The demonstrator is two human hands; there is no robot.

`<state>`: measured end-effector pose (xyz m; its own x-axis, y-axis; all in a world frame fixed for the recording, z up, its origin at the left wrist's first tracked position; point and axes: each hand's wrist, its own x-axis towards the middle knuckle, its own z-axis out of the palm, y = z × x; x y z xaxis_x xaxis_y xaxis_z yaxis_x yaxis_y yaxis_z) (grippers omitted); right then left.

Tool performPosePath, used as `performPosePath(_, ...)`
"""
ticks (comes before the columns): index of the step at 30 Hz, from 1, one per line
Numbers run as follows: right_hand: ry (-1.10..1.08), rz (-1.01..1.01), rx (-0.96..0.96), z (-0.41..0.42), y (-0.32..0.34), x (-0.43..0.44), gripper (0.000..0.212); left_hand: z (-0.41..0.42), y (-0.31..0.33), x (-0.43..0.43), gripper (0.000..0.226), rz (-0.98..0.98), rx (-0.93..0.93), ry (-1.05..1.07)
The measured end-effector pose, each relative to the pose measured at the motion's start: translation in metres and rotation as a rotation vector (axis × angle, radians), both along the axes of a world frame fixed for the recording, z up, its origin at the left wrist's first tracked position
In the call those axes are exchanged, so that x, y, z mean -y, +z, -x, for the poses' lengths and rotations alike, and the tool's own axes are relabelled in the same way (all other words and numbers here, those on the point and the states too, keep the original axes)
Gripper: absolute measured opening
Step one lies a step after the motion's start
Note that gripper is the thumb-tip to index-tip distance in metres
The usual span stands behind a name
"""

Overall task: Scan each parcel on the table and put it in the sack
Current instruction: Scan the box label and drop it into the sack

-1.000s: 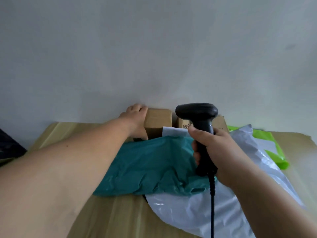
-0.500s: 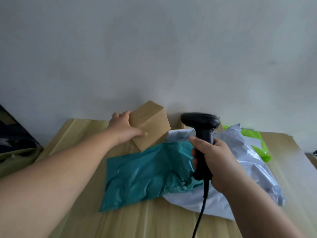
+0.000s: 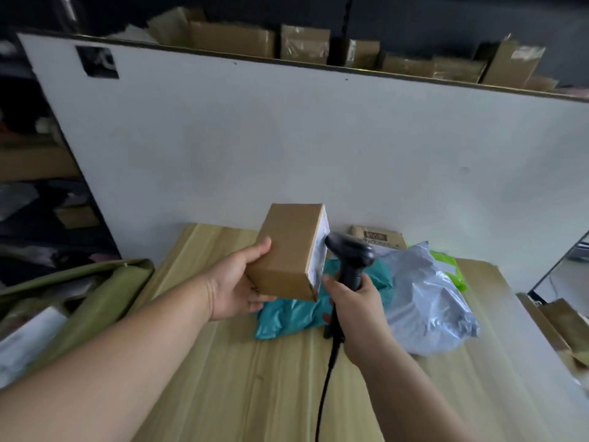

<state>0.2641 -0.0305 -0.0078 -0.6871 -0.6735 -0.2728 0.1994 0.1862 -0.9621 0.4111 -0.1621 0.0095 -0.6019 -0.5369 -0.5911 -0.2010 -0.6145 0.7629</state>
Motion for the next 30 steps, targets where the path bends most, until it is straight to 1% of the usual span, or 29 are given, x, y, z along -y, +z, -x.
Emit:
performPosePath(3,-0.001,0.021,0.012,-0.039,0.012,-0.004,0.019,-0.036,0.005,-0.015,0.039,-0.011,0.018,-0.007)
performPosePath(6,0.041,0.016,-0.068,-0.075,0.023,-0.006,0.018,-0.069,0.006,-0.024,0.021,0.168,0.113,0.075)
performPosePath(7,0.053,0.004,-0.102,-0.088,0.025,-0.007,0.018,-0.081,0.009,-0.025,0.018,0.23,0.136,0.117)
performPosePath(8,0.06,-0.006,-0.126,-0.1,0.028,-0.007,0.019,-0.093,0.01,-0.025,0.027,0.277,0.151,0.148)
performPosePath(10,0.072,-0.018,-0.164,-0.123,0.032,-0.007,0.022,-0.117,0.016,-0.025,0.05,0.3,0.166,0.159)
performPosePath(12,0.098,-0.032,-0.218,-0.146,0.035,-0.004,0.025,-0.139,0.022,-0.024,0.061,0.295,0.175,0.117)
performPosePath(14,0.145,-0.049,-0.262,-0.168,0.037,-0.001,0.026,-0.16,0.023,-0.023,0.059,0.28,0.191,0.107)
performPosePath(16,0.21,-0.069,-0.279,-0.187,0.038,0.001,0.023,-0.181,0.022,-0.021,0.043,0.241,0.187,0.129)
performPosePath(18,0.279,-0.097,-0.275,-0.202,0.041,0.003,0.019,-0.204,0.018,-0.017,0.032,0.185,0.164,0.157)
performPosePath(23,0.441,-0.117,-0.153,-0.226,0.058,0.005,0.018,-0.26,0.01,0.001,0.033,0.148,0.08,0.277)
performPosePath(25,0.513,-0.128,-0.083,-0.234,0.066,0.006,0.022,-0.281,0.009,0.01,0.036,0.142,0.039,0.342)
performPosePath(26,0.552,-0.132,-0.055,-0.237,0.069,0.007,0.023,-0.291,0.01,0.015,0.034,0.142,0.019,0.373)
performPosePath(28,0.628,-0.143,-0.024,-0.245,0.076,0.008,0.024,-0.309,0.01,0.024,0.031,0.156,0.002,0.421)
performPosePath(30,0.682,-0.157,-0.025,-0.252,0.082,0.011,0.022,-0.325,0.011,0.031,0.034,0.183,-0.004,0.47)
